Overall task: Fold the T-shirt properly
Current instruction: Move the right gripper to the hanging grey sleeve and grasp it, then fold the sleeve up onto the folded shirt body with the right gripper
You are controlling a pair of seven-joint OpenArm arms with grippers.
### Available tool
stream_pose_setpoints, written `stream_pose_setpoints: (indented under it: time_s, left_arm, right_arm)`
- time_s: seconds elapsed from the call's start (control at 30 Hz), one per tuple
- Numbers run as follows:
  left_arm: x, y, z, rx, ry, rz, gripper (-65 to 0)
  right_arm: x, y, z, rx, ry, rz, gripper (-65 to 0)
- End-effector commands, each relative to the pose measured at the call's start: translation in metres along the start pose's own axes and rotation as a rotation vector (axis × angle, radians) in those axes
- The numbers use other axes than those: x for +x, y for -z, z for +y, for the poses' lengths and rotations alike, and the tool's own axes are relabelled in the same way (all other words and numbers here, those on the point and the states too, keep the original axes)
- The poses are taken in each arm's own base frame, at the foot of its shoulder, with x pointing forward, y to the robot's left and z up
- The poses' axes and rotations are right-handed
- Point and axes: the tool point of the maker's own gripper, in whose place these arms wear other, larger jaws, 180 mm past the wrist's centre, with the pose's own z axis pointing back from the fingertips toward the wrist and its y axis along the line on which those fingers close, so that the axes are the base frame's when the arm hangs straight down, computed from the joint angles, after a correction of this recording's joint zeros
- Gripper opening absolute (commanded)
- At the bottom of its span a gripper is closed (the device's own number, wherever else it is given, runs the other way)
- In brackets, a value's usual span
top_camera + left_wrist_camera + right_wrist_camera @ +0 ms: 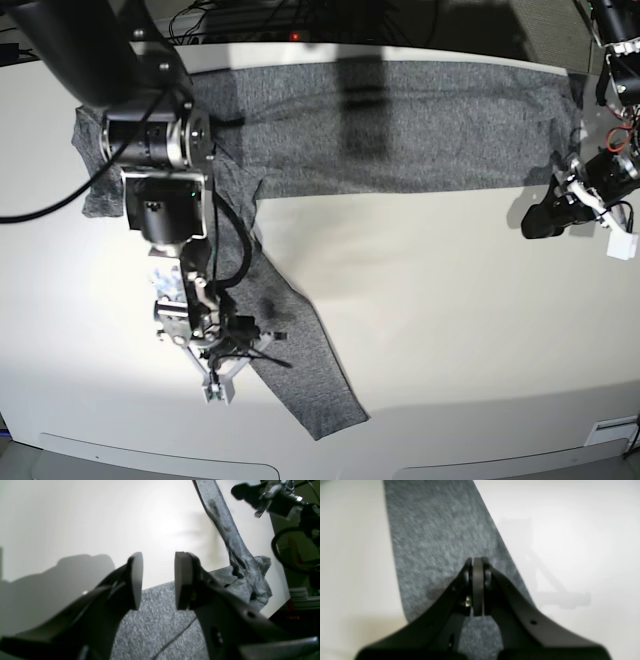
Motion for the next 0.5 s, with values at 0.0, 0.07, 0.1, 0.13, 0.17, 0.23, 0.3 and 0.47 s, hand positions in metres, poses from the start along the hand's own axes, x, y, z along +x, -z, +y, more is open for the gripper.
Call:
stream_pose_setpoints:
  time_s: [0.0,0.07,0.1,0.13,0.17,0.23,0.3,0.47]
  left_arm:
    - [0.019,-0.004,-0.004,-0.016,0.032,-0.048,-44.4]
    - [0.019,-0.004,-0.004,-0.016,0.032,-0.048,-44.4]
    - [0.019,-0.004,-0.004,-0.016,0.032,-0.048,-44.4]
    - [0.019,-0.004,-0.004,-0.016,0.032,-0.048,-44.4]
    - [0.019,-0.004,-0.004,-0.016,0.032,-0.048,-44.4]
    - [0.019,-0.004,-0.004,-0.016,0.032,-0.048,-44.4]
    - [0.019,-0.004,-0.004,-0.016,0.032,-0.048,-44.4]
    - [0.019,-0.004,-0.004,-0.015,0.033,-0.048,-44.4]
  right_arm:
    - [0.015,-0.001,0.004,-0.001,-0.014,-0.034,-65.0]
    - [-0.007,0.002,0.011,0.009,-0.010,0.005,-65.0]
    - [-0.018,0.003,0.015,0.017,-0.007,0.028,-65.0]
    - [-0.028,0.004,0.020,0.025,-0.003,0.054,-65.0]
    - [-0.039,0.004,0.026,0.034,-0.001,0.082,-65.0]
    - [-0.056,0.005,0.041,0.072,-0.011,0.138,-65.0]
    - [-0.072,0.002,0.064,0.161,-0.059,0.201,-65.0]
    - [-0.111,-0.009,0.113,0.315,-0.265,0.375,-65.0]
